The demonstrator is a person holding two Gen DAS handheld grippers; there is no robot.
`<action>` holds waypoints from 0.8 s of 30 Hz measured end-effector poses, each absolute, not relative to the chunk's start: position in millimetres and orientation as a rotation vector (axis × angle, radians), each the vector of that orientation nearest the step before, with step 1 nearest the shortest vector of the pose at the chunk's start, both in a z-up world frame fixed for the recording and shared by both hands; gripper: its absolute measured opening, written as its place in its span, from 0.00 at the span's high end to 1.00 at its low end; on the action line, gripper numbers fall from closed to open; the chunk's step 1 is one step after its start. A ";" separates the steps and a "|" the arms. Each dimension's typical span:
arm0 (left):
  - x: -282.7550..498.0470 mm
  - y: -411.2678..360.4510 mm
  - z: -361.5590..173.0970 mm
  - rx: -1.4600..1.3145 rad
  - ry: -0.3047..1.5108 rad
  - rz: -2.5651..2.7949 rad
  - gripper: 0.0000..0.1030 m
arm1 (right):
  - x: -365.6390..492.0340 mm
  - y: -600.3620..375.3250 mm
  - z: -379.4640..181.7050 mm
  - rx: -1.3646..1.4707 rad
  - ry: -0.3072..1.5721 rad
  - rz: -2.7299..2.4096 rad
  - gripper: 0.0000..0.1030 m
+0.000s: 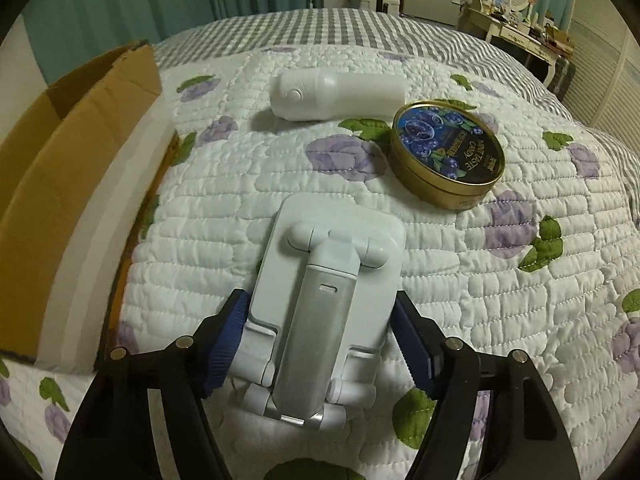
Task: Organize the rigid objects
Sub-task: 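Return the right tool and grasp the white phone stand, then carry the white phone stand into the box and open the right tool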
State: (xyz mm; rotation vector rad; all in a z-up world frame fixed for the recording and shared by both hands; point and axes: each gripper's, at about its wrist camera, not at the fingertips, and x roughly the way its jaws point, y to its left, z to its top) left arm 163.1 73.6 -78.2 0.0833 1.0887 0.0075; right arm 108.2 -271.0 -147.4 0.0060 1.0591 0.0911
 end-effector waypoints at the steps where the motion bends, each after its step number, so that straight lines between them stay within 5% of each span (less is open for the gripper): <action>1: 163.2 73.3 -78.3 0.084 1.088 0.008 0.92 | 106.5 -272.1 -145.2 0.012 1.052 0.093 0.32; 13: 162.5 75.4 -81.2 0.083 1.090 0.011 0.92 | 84.4 -274.5 -104.1 0.018 0.982 0.164 0.35; 24: 161.4 77.7 -80.3 0.068 1.092 0.008 0.92 | 74.5 -252.5 -11.9 -0.055 0.821 0.262 0.37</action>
